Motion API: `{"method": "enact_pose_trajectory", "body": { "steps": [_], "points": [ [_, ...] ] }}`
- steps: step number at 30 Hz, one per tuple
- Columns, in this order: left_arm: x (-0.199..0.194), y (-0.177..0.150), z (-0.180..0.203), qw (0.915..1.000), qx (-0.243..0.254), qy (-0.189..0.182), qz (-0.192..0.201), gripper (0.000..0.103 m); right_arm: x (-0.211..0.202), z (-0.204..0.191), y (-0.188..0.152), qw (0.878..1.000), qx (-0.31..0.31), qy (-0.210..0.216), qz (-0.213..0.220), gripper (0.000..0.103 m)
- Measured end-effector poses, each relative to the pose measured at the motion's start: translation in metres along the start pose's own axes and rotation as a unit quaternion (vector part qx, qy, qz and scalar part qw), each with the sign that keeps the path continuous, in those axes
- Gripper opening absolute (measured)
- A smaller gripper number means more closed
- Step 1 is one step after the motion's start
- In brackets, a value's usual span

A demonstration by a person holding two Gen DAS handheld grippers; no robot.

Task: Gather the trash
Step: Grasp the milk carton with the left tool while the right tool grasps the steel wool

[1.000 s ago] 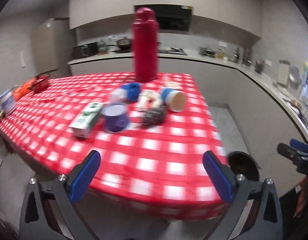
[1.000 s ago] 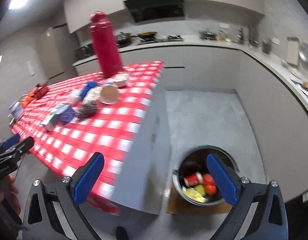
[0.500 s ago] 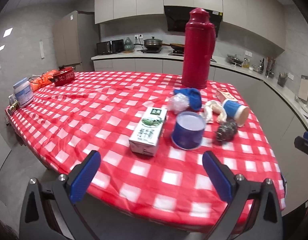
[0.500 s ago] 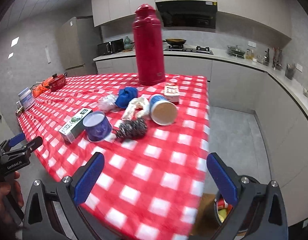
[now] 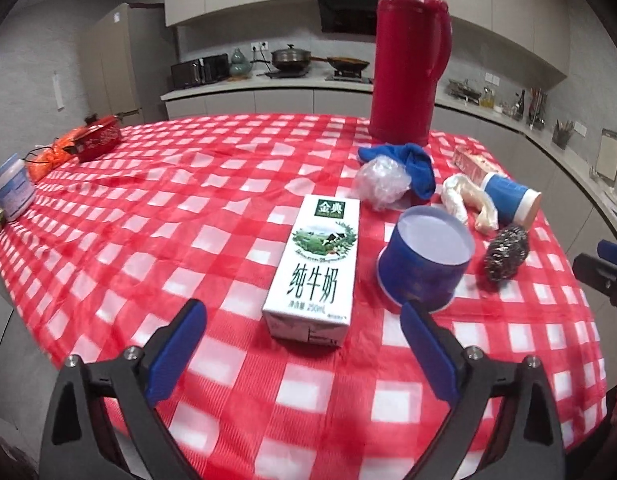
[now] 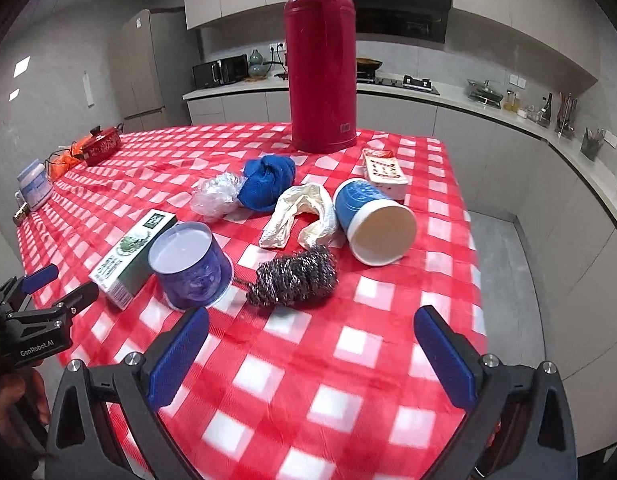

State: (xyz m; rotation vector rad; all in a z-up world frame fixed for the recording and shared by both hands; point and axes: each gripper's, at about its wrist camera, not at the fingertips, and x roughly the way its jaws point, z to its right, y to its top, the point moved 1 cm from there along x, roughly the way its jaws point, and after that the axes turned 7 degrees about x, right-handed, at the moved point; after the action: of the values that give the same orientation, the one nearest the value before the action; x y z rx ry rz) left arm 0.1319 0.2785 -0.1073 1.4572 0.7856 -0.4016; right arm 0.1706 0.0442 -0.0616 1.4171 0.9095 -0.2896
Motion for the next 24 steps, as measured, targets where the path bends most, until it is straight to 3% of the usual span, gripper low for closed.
{"method": "enact_pose_trajectory", "body": {
  "steps": [5,19,21,23,24],
  "points": [
    [0.025,0.008,-0.001,0.9998,0.004,-0.013,-0.015,0.090,0.036,-0.006,0.007,1.000,-0.003,-0.003,-0.022,0.095],
    [0.061,0.015,-0.003,0.9981,0.001,-0.042,-0.046,0.078,0.101,-0.013,0.012,0.997,-0.003,-0.008,-0.075,0.094],
    [0.064,0.014,-0.003,0.9977,0.001,-0.046,-0.050,0.074,0.106,-0.012,0.011,0.997,0.000,-0.008,-0.080,0.081],
    [0.067,0.014,-0.003,0.9972,0.001,-0.051,-0.055,0.062,0.108,-0.010,0.009,0.996,0.009,0.001,-0.087,0.071],
    [0.068,0.014,-0.003,0.9969,0.001,-0.055,-0.055,0.062,0.109,-0.010,0.009,0.996,0.011,0.001,-0.086,0.068]
  ]
}}
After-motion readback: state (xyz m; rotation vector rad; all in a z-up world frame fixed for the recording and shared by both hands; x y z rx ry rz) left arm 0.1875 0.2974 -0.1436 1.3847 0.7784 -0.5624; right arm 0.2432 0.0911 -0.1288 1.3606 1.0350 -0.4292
